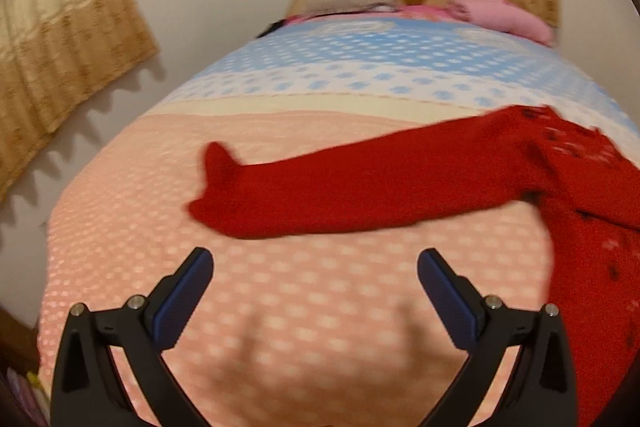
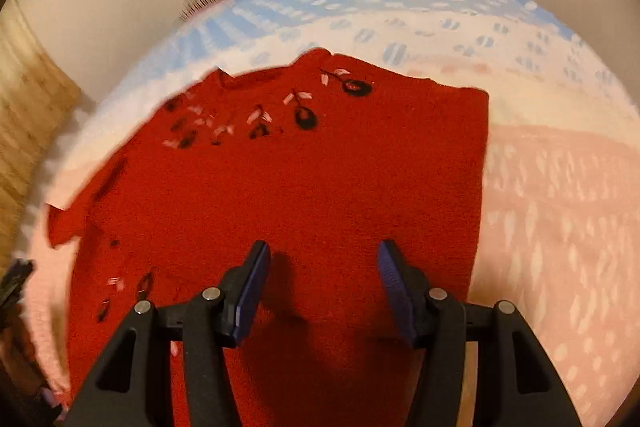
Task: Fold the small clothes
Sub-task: 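Lift and fold the cardigan side over toward the button placket, release, then grasp the cuff of the other sleeve with the left tool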
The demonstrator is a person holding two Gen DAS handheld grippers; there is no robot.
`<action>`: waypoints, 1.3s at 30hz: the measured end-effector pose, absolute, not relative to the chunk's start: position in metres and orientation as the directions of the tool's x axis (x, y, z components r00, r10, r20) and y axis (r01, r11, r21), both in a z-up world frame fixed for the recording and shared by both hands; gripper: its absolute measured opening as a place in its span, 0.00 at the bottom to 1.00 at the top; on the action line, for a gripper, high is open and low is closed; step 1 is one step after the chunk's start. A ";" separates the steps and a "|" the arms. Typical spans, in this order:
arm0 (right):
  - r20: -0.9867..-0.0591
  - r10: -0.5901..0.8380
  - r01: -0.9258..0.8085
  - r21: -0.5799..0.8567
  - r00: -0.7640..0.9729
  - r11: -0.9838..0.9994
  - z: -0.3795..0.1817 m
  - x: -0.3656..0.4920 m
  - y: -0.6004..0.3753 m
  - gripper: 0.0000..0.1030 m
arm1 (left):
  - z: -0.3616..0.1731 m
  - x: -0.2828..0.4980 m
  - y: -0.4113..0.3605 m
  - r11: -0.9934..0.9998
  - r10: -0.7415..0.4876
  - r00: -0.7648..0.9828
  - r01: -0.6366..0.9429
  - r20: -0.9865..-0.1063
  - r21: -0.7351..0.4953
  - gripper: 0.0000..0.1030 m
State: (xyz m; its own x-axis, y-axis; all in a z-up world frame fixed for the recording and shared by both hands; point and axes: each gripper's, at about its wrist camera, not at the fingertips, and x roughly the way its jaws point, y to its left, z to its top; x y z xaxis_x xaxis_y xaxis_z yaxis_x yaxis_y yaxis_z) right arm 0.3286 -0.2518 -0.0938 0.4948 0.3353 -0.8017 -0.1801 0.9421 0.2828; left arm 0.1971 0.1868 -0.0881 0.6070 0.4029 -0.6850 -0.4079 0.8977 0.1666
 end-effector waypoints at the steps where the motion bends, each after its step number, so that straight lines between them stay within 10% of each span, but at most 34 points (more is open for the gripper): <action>1: -0.799 0.338 -0.179 0.286 0.497 0.941 -0.094 0.326 -0.258 0.55 | -0.089 0.197 0.201 0.885 0.423 0.595 -0.433 -0.683 0.171 1.00; 24: -0.758 0.236 -0.220 0.125 0.608 0.967 -0.104 0.302 -0.248 0.61 | -0.107 0.205 0.328 0.790 0.381 0.568 -0.610 -0.730 -0.062 0.96; 39: -0.746 0.228 -0.220 0.112 0.626 0.969 -0.103 0.298 -0.247 0.61 | -0.134 0.192 0.343 0.633 0.025 0.736 -0.536 -0.677 -0.559 0.85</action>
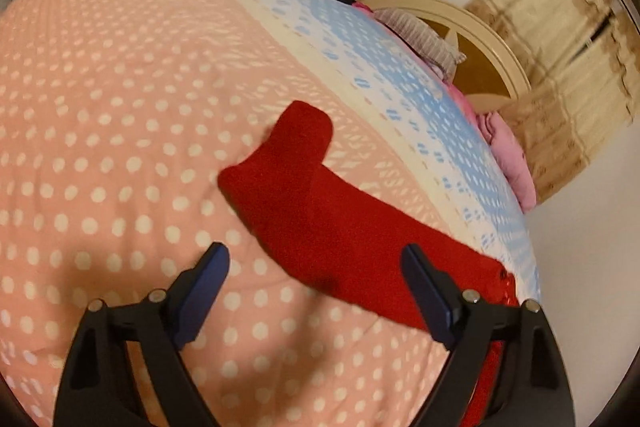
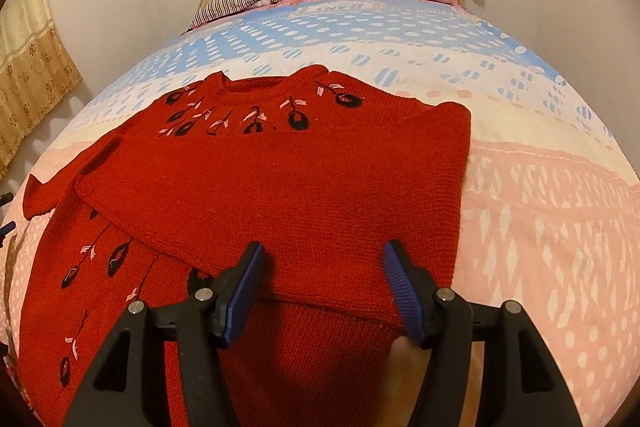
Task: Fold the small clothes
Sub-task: 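Grasp the cuff of the other sleeve with the left tool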
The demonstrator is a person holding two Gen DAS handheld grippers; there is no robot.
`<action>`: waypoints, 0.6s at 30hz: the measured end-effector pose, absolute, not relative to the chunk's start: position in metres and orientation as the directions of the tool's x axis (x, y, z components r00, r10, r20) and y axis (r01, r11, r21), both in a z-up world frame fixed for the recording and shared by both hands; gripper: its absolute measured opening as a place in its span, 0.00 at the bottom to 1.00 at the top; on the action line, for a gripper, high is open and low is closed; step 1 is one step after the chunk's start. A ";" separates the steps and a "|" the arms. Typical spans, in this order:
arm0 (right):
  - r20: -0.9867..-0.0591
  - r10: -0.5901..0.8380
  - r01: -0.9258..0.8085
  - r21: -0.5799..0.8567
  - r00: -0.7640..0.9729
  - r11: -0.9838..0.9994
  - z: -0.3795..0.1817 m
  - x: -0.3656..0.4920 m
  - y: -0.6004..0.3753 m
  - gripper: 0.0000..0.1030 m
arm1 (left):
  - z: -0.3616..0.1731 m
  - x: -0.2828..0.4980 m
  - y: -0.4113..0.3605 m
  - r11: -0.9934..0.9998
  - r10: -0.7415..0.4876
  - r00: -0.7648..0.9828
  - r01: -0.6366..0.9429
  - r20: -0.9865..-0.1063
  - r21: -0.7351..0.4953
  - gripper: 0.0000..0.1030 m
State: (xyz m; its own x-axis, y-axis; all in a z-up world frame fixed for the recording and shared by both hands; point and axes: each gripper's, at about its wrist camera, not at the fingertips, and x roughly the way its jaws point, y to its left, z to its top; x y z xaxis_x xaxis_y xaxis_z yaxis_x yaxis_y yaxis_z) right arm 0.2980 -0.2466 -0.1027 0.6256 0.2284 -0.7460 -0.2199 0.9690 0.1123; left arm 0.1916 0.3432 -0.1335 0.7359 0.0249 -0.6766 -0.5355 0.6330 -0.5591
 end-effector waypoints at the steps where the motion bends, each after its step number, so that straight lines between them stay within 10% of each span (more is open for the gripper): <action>1: -0.746 0.227 -0.220 0.110 0.626 0.969 -0.103 0.298 -0.246 0.61 | -0.136 0.193 0.345 0.621 0.019 0.735 -0.540 -0.677 -0.569 0.82; 14: -0.746 0.216 -0.218 0.097 0.630 0.971 -0.102 0.296 -0.245 0.61 | -0.153 0.215 0.360 0.571 0.008 0.773 -0.524 -0.634 -0.632 0.70; 18: -0.747 0.209 -0.217 0.088 0.632 0.972 -0.102 0.296 -0.244 0.61 | -0.156 0.215 0.365 0.568 0.015 0.771 -0.531 -0.637 -0.629 0.50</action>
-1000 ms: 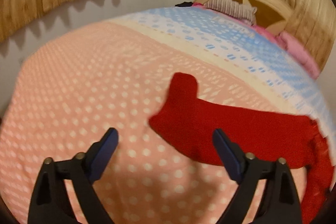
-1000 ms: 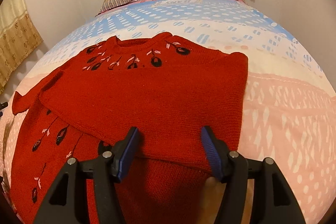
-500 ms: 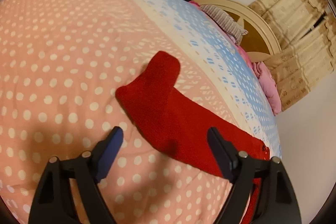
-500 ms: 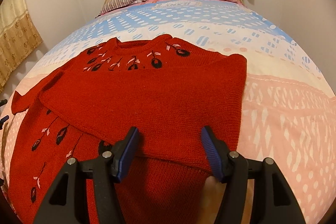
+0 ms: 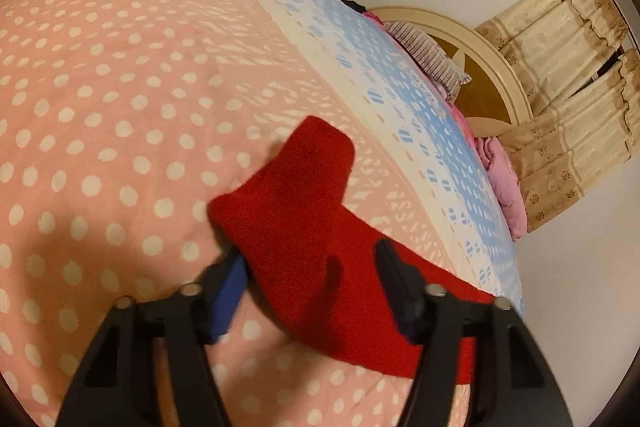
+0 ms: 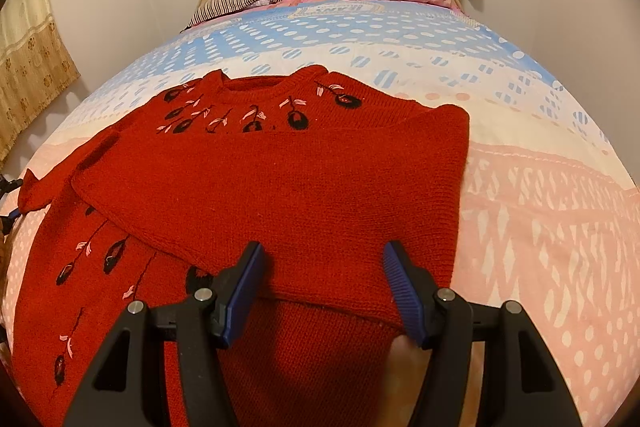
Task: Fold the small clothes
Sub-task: 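Grasp the cuff of the other sleeve with the left tool, then fold the held sleeve across the cardigan body and open the left tool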
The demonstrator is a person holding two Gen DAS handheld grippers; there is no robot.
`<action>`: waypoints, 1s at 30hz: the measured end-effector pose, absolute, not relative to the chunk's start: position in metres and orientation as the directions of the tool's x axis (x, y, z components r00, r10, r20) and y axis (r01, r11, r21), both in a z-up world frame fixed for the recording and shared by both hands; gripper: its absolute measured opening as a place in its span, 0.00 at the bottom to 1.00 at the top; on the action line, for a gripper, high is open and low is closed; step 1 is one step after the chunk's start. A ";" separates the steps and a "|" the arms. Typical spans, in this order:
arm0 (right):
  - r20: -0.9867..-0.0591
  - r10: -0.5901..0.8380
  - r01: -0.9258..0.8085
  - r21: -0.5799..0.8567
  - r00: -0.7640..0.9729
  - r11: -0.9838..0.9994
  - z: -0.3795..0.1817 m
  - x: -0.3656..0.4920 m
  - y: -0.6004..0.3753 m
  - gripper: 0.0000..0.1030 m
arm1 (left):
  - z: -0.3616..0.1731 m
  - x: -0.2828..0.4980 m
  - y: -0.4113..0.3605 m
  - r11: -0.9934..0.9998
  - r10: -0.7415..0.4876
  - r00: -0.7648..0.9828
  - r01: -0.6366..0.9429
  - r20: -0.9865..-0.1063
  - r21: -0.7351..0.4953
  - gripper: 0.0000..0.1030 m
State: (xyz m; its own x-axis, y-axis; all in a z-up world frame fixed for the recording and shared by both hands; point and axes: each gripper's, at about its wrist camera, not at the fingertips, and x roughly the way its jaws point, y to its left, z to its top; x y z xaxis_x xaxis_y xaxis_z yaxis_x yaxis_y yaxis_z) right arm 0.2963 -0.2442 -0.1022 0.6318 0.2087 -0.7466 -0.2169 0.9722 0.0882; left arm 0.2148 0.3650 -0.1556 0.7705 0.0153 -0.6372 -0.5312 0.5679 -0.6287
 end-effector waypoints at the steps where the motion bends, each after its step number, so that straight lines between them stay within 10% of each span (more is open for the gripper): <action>1: -0.746 0.208 -0.217 0.087 0.632 0.972 -0.102 0.296 -0.244 0.61 | -0.156 0.214 0.366 0.572 0.011 0.769 -0.529 -0.639 -0.627 0.32; 3: -0.746 0.208 -0.217 0.088 0.632 0.972 -0.102 0.297 -0.244 0.61 | -0.158 0.214 0.368 0.573 -0.029 0.770 -0.509 -0.637 -0.642 0.07; 30: -0.708 0.293 -0.230 0.187 0.642 0.955 -0.099 0.292 -0.256 0.66 | -0.030 0.239 0.301 0.699 -0.139 0.888 -0.225 -0.438 -0.679 0.06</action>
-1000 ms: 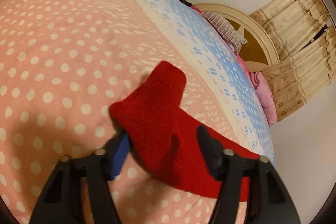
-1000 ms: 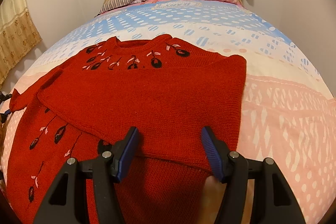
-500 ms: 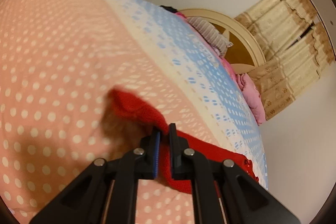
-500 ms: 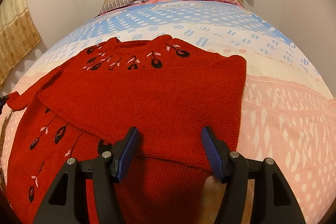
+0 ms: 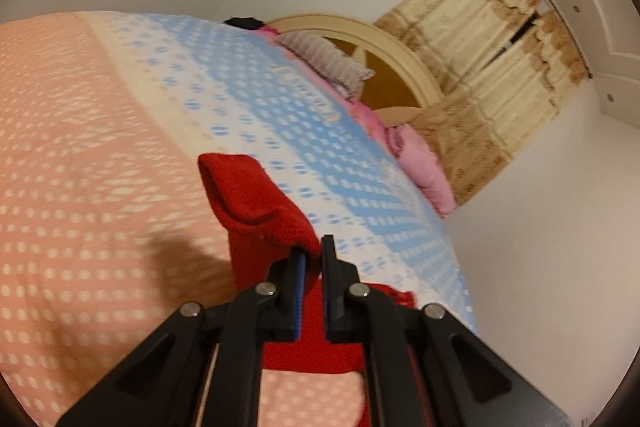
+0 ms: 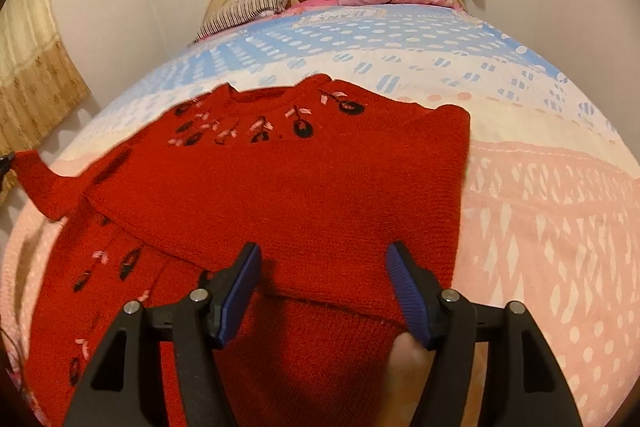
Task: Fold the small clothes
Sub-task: 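Fold the held sleeve across the cardigan body and open the left tool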
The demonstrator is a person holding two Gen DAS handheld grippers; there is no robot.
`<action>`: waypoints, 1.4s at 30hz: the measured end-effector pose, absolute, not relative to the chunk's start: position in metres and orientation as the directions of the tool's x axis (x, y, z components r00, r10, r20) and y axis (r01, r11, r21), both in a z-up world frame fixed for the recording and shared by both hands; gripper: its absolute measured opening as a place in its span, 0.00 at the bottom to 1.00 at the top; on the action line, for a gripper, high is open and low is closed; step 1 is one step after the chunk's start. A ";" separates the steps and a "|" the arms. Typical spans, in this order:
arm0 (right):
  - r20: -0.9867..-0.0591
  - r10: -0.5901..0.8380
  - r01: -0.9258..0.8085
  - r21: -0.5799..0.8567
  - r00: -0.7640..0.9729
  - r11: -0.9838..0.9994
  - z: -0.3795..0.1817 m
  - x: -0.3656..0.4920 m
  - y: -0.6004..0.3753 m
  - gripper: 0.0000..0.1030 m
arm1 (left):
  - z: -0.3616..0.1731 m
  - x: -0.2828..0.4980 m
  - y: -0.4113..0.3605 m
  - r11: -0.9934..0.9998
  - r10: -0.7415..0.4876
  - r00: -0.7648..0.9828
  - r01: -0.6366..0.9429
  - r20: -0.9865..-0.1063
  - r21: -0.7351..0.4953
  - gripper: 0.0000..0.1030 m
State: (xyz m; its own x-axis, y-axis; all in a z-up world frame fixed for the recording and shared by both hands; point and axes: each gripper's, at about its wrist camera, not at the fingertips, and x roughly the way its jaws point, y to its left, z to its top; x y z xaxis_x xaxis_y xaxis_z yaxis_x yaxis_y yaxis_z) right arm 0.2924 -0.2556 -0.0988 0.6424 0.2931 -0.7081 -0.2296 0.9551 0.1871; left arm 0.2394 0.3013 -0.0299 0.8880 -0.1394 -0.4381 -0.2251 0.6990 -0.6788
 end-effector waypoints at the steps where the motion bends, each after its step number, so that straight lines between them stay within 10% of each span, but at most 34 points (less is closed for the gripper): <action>1: -0.693 0.326 -0.236 0.226 0.644 0.945 -0.098 0.291 -0.260 0.67 | -0.025 0.241 0.298 0.701 -0.147 0.891 -0.212 -0.430 -0.680 0.06; 8: -0.586 0.431 -0.148 0.468 0.686 0.872 -0.099 0.284 -0.302 0.78 | 0.004 0.259 0.268 0.728 -0.209 0.899 -0.120 -0.385 -0.675 0.06; 42: -0.516 0.401 -0.106 0.509 0.757 0.854 -0.092 0.271 -0.320 0.79 | 0.044 0.329 0.060 0.727 -0.462 0.831 0.156 -0.309 -0.669 0.06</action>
State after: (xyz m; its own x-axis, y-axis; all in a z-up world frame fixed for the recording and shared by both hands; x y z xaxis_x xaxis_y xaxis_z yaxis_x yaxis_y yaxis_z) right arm 0.2714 -0.3204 -0.0924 0.7566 0.4012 -0.5163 -0.1058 0.8544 0.5088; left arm 0.3290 0.0604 0.0437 0.8312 -0.4623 -0.3089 0.1557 0.7268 -0.6690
